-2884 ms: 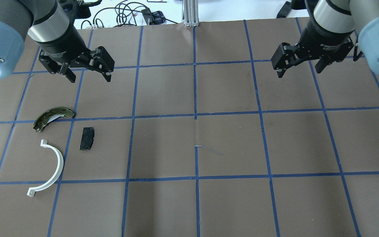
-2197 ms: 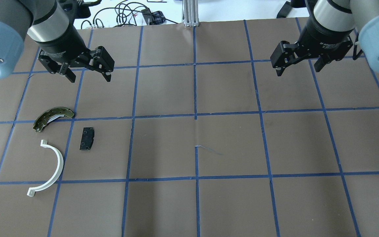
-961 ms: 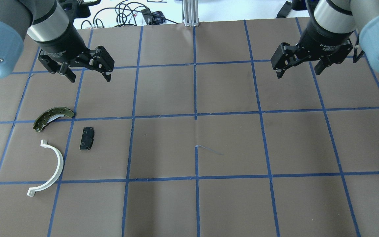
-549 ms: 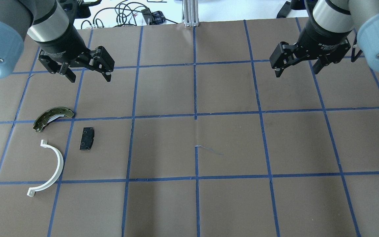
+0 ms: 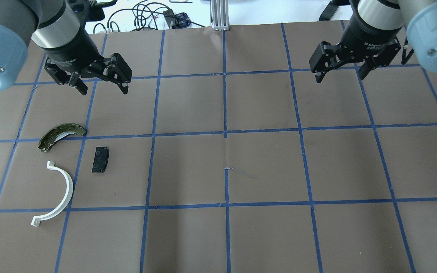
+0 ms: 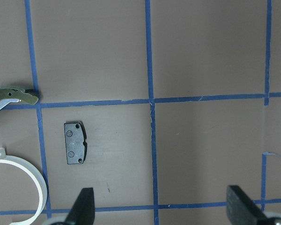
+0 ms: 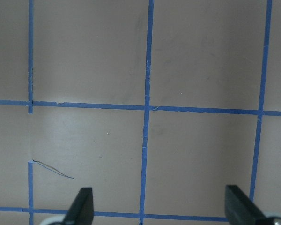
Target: Place bearing gear from tray to pile
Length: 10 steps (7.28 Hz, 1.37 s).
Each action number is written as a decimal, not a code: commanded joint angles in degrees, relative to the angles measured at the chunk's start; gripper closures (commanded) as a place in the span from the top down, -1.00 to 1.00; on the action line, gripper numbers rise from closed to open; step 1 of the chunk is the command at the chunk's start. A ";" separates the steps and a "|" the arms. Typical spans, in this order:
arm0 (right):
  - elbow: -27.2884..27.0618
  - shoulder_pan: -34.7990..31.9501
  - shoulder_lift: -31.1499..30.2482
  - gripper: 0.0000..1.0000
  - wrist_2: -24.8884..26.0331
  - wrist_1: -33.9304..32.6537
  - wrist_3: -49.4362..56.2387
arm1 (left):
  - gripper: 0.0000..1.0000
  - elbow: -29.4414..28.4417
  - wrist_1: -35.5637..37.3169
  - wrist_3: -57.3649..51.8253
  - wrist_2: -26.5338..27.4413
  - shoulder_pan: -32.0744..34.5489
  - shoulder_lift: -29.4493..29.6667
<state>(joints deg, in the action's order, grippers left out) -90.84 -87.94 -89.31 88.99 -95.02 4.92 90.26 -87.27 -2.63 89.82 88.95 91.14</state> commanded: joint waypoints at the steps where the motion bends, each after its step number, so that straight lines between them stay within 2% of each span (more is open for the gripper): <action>1: 0.05 1.09 1.41 1.00 0.74 -0.17 1.13 | 1.00 0.00 0.00 -0.01 0.00 0.00 0.00; 2: 0.22 5.11 1.51 1.00 0.57 0.18 1.49 | 1.00 0.00 0.00 -0.01 0.00 -0.09 0.00; 3: -0.04 10.89 1.86 1.00 0.57 -0.08 6.54 | 1.00 0.00 0.00 -0.01 0.00 -0.09 0.00; 5: 0.05 23.54 4.83 1.00 0.40 -0.43 24.16 | 1.00 0.00 0.00 -0.01 0.00 -0.09 0.00; 7: 0.05 34.89 9.13 1.00 0.48 -6.64 37.48 | 1.00 0.00 0.00 -0.01 0.00 -0.09 0.00; 10: -0.04 43.53 16.78 1.00 0.40 -15.17 46.29 | 1.00 0.00 0.00 -0.01 0.00 -0.09 0.00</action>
<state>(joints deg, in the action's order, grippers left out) -90.87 -47.95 -75.60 89.40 -106.80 48.11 90.26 -87.28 -2.64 89.85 88.87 91.14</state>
